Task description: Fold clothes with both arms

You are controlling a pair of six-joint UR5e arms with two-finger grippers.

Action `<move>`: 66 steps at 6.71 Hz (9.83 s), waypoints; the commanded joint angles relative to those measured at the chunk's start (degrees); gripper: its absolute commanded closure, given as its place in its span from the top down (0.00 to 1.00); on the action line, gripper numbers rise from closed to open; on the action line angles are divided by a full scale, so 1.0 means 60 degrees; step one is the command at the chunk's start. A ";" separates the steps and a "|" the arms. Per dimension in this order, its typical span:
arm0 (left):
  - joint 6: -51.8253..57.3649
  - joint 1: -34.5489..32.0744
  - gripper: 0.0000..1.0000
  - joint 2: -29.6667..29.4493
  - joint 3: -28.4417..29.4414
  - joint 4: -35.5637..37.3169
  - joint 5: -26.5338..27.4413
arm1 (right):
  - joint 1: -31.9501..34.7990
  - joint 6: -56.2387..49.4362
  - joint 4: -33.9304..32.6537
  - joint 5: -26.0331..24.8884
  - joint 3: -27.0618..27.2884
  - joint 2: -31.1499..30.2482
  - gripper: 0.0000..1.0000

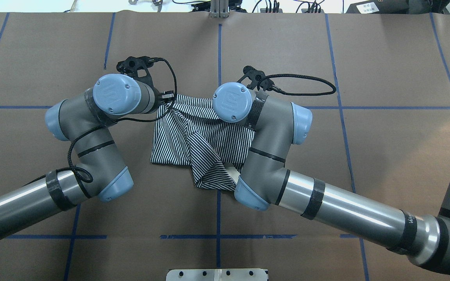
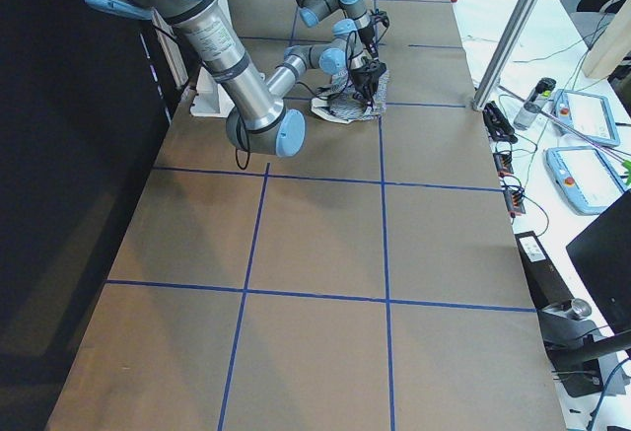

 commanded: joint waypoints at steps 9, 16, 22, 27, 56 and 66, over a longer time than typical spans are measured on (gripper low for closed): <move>0.6317 -0.2805 1.00 0.1007 -0.0056 -0.0790 -0.2698 | -0.2310 -0.1928 -0.3200 -0.1535 0.1375 0.0840 1.00; 0.7056 -0.3365 1.00 0.1184 0.0295 -0.0950 -0.2934 | -0.2781 -0.5468 -0.4282 -0.1613 -0.1467 0.2833 0.72; 0.7056 -0.3379 1.00 0.1199 0.0295 -0.0965 -0.2934 | -0.3045 -0.5590 -0.4241 -0.1701 -0.1759 0.2759 0.60; 0.7026 -0.3379 1.00 0.1185 0.0266 -0.0980 -0.2934 | -0.3001 -0.5766 -0.4285 -0.1701 -0.1746 0.2774 0.00; 1.2483 -0.8110 1.00 0.5623 0.1026 -0.0398 -0.6463 | 0.8376 -1.4421 -0.1033 0.7725 0.4245 -0.9440 1.00; 1.4351 -0.9385 1.00 0.6280 -0.0934 0.3913 -0.6845 | 0.9860 -1.6942 -0.1033 0.7718 0.4319 -1.0717 1.00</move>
